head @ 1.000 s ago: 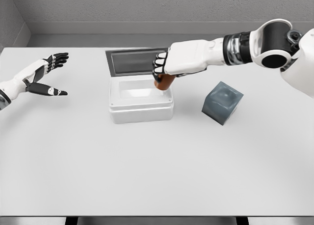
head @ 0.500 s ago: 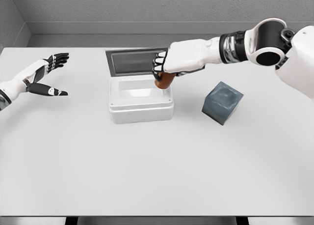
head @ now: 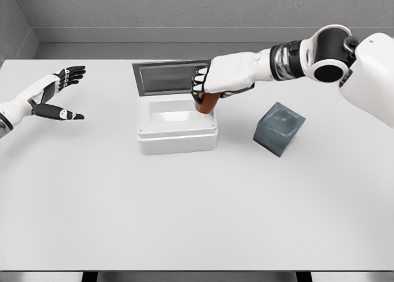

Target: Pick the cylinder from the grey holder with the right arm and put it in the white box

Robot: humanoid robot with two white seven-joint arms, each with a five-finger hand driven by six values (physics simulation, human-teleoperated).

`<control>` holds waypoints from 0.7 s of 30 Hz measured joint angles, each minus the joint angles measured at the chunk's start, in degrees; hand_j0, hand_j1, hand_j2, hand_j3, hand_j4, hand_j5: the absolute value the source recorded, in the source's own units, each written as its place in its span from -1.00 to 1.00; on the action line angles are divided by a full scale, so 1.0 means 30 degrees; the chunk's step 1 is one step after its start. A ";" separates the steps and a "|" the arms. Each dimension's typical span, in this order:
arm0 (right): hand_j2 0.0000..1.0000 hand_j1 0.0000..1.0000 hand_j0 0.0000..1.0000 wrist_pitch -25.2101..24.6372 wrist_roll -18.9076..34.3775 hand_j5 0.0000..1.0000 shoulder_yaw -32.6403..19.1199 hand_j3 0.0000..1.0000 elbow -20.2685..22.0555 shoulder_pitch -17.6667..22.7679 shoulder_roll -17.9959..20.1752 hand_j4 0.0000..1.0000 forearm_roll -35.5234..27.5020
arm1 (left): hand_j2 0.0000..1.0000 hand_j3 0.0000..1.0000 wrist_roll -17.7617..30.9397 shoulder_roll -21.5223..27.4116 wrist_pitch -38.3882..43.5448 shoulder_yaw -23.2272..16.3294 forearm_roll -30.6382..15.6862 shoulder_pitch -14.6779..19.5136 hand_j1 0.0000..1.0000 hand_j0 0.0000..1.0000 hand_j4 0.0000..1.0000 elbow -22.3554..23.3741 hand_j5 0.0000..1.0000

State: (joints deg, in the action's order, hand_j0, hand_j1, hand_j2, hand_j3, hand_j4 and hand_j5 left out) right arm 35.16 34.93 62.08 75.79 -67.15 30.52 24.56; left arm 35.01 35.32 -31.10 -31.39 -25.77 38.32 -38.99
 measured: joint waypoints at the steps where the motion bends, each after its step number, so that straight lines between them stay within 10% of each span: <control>1: -0.54 -0.54 -0.54 0.0002 0.0001 -0.54 0.0021 -0.54 -0.0013 0.0029 -0.0014 -0.54 0.0001 | 1.00 1.00 0.0000 -0.0002 0.0000 0.0000 -0.0001 0.0000 1.00 1.00 1.00 -0.0007 1.00; 21: -0.54 -0.54 -0.54 -0.0001 0.0001 -0.54 0.0218 -0.54 -0.0067 -0.0088 -0.0269 -0.54 0.0028 | 1.00 1.00 0.0000 0.0000 0.0000 0.0000 -0.0004 -0.0029 1.00 1.00 1.00 -0.0024 1.00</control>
State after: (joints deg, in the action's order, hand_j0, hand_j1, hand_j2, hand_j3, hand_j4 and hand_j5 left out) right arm 35.16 34.93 62.73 75.59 -67.41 29.72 24.64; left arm 35.01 35.32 -31.11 -31.39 -25.79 38.23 -39.06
